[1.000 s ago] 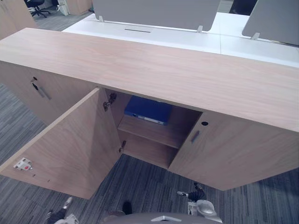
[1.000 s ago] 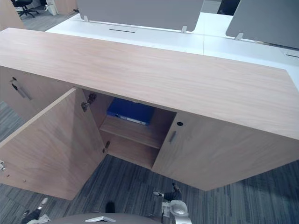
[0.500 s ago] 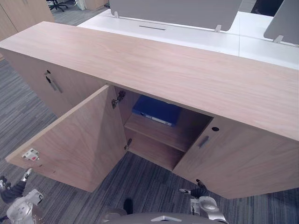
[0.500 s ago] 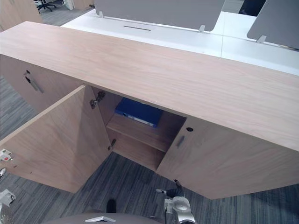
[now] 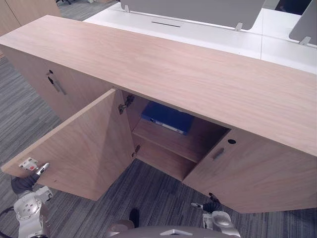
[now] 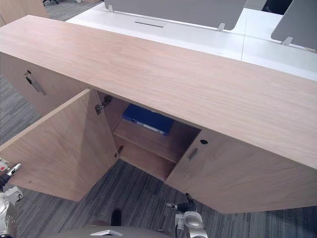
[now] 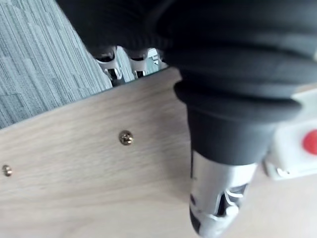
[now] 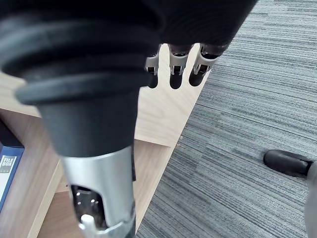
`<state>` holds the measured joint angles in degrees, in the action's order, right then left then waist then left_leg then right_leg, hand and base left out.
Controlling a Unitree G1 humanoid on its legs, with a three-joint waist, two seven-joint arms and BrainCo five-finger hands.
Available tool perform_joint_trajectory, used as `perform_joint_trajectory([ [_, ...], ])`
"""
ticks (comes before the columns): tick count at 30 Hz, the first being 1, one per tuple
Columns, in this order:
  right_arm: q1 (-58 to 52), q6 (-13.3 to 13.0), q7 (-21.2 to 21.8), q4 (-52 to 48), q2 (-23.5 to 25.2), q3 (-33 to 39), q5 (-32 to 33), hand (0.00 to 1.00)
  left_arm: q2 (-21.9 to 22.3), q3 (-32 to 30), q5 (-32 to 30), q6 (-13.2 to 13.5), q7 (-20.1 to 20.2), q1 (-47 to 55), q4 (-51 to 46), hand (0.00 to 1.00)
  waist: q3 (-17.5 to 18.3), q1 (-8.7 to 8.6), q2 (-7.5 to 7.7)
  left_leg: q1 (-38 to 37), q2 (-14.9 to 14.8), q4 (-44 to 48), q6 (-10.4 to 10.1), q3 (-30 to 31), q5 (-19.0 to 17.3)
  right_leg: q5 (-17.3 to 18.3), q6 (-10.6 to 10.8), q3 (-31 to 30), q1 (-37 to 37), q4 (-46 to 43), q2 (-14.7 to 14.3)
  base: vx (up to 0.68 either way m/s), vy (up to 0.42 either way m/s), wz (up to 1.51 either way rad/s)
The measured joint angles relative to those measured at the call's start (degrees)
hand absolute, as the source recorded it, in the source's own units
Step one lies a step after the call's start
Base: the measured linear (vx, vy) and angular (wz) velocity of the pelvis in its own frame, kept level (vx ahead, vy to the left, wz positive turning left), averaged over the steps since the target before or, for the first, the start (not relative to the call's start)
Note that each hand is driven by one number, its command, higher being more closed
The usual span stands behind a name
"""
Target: Walk over to the cabinet, pick up the folder, carry it to the office cabinet, place the folder inside the office cabinet, then close the office cabinet door
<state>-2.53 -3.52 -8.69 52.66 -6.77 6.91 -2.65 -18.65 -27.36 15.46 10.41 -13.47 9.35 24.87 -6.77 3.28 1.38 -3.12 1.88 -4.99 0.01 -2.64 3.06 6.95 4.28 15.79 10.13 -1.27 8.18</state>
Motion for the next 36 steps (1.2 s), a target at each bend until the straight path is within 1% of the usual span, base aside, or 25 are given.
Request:
perform_joint_trajectory([
  [4, -0.07, 0.0, 0.04, -0.02, 0.0, 0.0, -0.02, 0.0, 0.35, 1.81, 0.0, -0.02, 0.09, 2.96, -1.96, 0.0, 0.0, 0.18, 0.0, -0.07, -0.43, 0.0, -0.07, -0.75, 0.0, -0.04, 0.05, -0.92, -0.32, -0.06, -0.15, -0.04, -0.029, -0.09],
  [7, -0.7, 0.0, 0.1, -0.02, 0.09, -0.01, -0.05, 0.0, 1.64, 4.21, 0.04, -0.07, 0.26, 5.01, -2.07, 0.0, 0.01, 0.29, -0.01, -0.15, -0.56, 0.0, -0.09, -1.18, 0.03, -0.2, 0.32, -1.37, -0.47, -0.12, -0.15, -0.05, -0.018, -0.06],
  [8, -1.0, 0.01, 0.11, -0.02, 0.1, -0.01, -0.05, 0.0, 2.53, 4.7, 0.07, -0.2, 0.26, 6.15, -2.94, 0.0, 0.01, 0.47, -0.01, -0.14, -0.63, 0.0, -0.09, -1.61, 0.03, -0.33, 0.52, -1.88, -0.69, -0.14, -0.15, -0.05, 0.0, -0.2],
  [9, -1.42, 0.01, 0.11, -0.02, 0.1, -0.01, -0.05, 0.0, 3.4, 5.14, 0.09, -0.29, 0.26, 7.52, -4.55, 0.0, 0.03, 1.0, -0.05, -0.07, -0.71, 0.0, -0.09, -2.22, 0.03, -0.49, 0.71, -2.68, -1.16, -0.22, -0.15, -0.05, 0.004, -0.22],
  [12, -2.45, 0.03, 0.2, -0.01, 0.22, -0.02, -0.06, 0.0, 4.19, 7.63, 0.1, -0.29, 0.55, 10.05, -6.55, 0.0, 0.09, 1.41, -0.2, 0.04, -0.7, 0.01, 0.08, -2.5, 0.19, -0.59, 0.64, -3.12, -1.6, -0.42, -0.07, -0.04, 0.003, -0.09],
  [14, -2.48, 0.02, 0.65, -0.02, 0.41, -0.05, -0.09, 0.0, 4.62, 9.2, 0.1, -0.35, 1.52, 11.37, -6.54, 0.0, 0.11, 1.47, -0.29, 0.13, -0.75, 0.01, 0.02, -3.0, 0.3, -0.57, 0.62, -3.76, -2.2, -0.65, -0.04, -0.06, 0.011, -0.13],
  [16, -2.52, 0.02, 0.67, -0.04, 0.64, -0.08, -0.08, 0.0, 6.03, 12.46, 0.09, -0.88, 2.68, 13.68, -6.29, 0.0, 0.18, 1.45, -0.54, 0.15, -0.8, 0.01, -0.1, -3.78, 0.32, -0.65, 0.6, -4.73, -2.72, -0.9, -0.02, -0.08, 0.019, -0.16],
  [18, -2.62, 0.02, 0.67, -0.04, 0.65, -0.09, -0.08, 0.0, 6.35, 13.77, 0.05, -1.03, 3.06, 14.43, -6.26, 0.0, 0.21, 1.45, -0.64, 0.19, -0.79, 0.01, -0.1, -3.83, 0.37, -0.68, 0.59, -4.94, -2.86, -1.01, -0.01, -0.06, 0.019, -0.08],
  [19, -2.75, 0.03, 0.67, -0.04, 0.67, -0.12, -0.1, 0.0, 6.97, 17.06, -0.08, -1.92, 4.11, 16.12, -5.9, 0.0, 0.36, 1.45, -1.02, 0.58, -0.88, 0.01, -0.16, -4.4, 0.54, -0.8, 0.64, -6.06, -3.89, -1.47, -0.1, -0.06, 0.02, -0.15],
  [22, -2.73, 0.03, 0.65, -0.09, 0.67, -0.23, -0.1, 0.0, 7.81, 21.05, -1.27, -2.92, 5.02, 17.2, -3.73, 0.0, 0.82, 1.31, -1.87, 1.13, -1.12, 0.01, -0.13, -5.54, 0.76, -1.19, 0.67, -8.0, -5.28, -1.84, -0.37, -0.06, 0.027, -0.24],
  [23, -2.71, 0.03, 0.65, -0.1, 0.64, -0.87, -0.1, 0.0, 7.94, 23.2, -2.98, -3.64, 5.75, 17.22, -1.57, 0.0, 1.03, 1.22, -2.33, 1.09, -1.22, 0.01, -0.13, -6.34, 0.77, -1.33, 0.85, -9.15, -5.69, -1.87, -0.5, -0.07, 0.042, -0.32],
  [24, -2.72, 0.03, 0.66, -0.11, 0.7, -1.73, -0.11, 0.0, 7.96, 25.5, -3.67, -4.57, 6.52, 17.39, -0.02, 0.0, 1.25, 0.95, -2.68, 1.09, -1.34, 0.01, -0.12, -7.08, 0.77, -1.54, 1.2, -10.01, -6.14, -1.89, -0.59, -0.06, 0.042, -0.33],
  [25, -2.69, 0.03, 0.66, -0.11, 0.74, -2.09, -0.12, 0.0, 8.01, 26.67, -4.44, -4.88, 6.76, 17.39, 0.86, 0.0, 1.26, 0.72, -2.86, 1.07, -1.41, 0.01, -0.13, -7.43, 0.77, -1.66, 1.32, -10.43, -6.31, -1.87, -0.65, -0.05, 0.033, -0.29],
  [26, -2.63, 0.04, 0.65, -0.11, 0.97, -2.3, -0.47, 0.0, 8.05, 29.19, -5.9, -5.6, 7.42, 17.41, 2.46, 0.0, 1.34, -0.15, -3.14, 1.04, -1.5, 0.01, -0.13, -7.98, 0.77, -1.82, 1.22, -10.96, -6.54, -1.88, -0.71, -0.05, 0.031, -0.28],
  [27, -2.6, 0.04, 0.64, -0.13, 1.24, -2.31, -1.46, 0.0, 8.02, 31.57, -7.45, -5.83, 8.55, 17.41, 3.84, 0.0, 1.52, -0.73, -3.39, 1.0, -1.67, 0.01, -0.12, -8.74, 0.76, -1.94, 1.16, -12.27, -7.06, -1.99, -0.95, -0.05, 0.03, -0.31],
  [28, -2.55, 0.04, 0.64, -0.14, 1.41, -2.32, -1.84, 0.0, 7.98, 32.69, -8.34, -5.84, 9.13, 17.36, 3.89, 0.0, 1.59, -1.04, -3.45, 0.99, -1.77, 0.01, -0.11, -9.18, 0.75, -1.96, 1.13, -12.92, -7.32, -2.0, -1.1, -0.06, 0.032, -0.49],
  [29, -2.34, 0.05, 0.65, -0.22, 1.8, -2.44, -2.1, 0.0, 8.0, 35.79, -10.15, -6.47, 10.82, 15.81, 4.02, 0.0, 1.86, -1.85, -3.64, 0.98, -2.11, 0.01, 0.1, -10.49, 0.6, -2.04, 1.02, -15.24, -8.12, -2.08, -1.7, -0.03, 0.013, -0.53],
  [30, -2.05, 0.04, 0.65, -0.29, 1.85, -2.79, -2.18, 0.0, 8.16, 37.39, -10.65, -6.69, 11.34, 15.51, 4.55, 0.0, 1.9, -2.56, -3.69, 0.94, -2.32, 0.01, 0.11, -11.54, 0.57, -2.18, 0.82, -16.29, -8.62, -2.07, -1.93, -0.04, 0.01, -0.56],
  [33, -1.99, 0.12, 0.62, -1.42, 1.71, -4.1, -2.22, 0.0, 8.66, 41.99, -13.17, -6.64, 12.89, 11.81, 4.56, 0.0, 2.55, -4.42, -3.74, 0.99, -2.94, 0.01, -0.06, -14.61, 0.25, -2.64, 0.15, -19.76, -10.45, -2.01, -2.74, -0.04, 0.002, -0.58],
  [35, -2.27, 0.22, 0.61, -2.12, 1.73, -4.54, -2.23, 0.0, 9.4, 43.35, -13.51, -6.49, 12.95, 8.18, 4.58, 0.0, 3.34, -5.57, -3.86, 0.9, -3.18, 0.01, -0.11, -16.36, -0.13, -2.96, -0.25, -21.66, -11.3, -1.88, -3.21, -0.01, 0.002, -0.59],
  [36, -2.27, 0.25, 0.61, -2.14, 1.76, -4.61, -2.23, 0.0, 9.93, 43.5, -13.51, -5.89, 12.92, 5.9, 4.63, 0.0, 3.92, -6.25, -3.9, 0.86, -3.36, 0.01, -0.15, -17.72, -0.37, -3.3, -0.42, -22.94, -11.96, -1.82, -3.47, 0.01, 0.003, -0.61],
])
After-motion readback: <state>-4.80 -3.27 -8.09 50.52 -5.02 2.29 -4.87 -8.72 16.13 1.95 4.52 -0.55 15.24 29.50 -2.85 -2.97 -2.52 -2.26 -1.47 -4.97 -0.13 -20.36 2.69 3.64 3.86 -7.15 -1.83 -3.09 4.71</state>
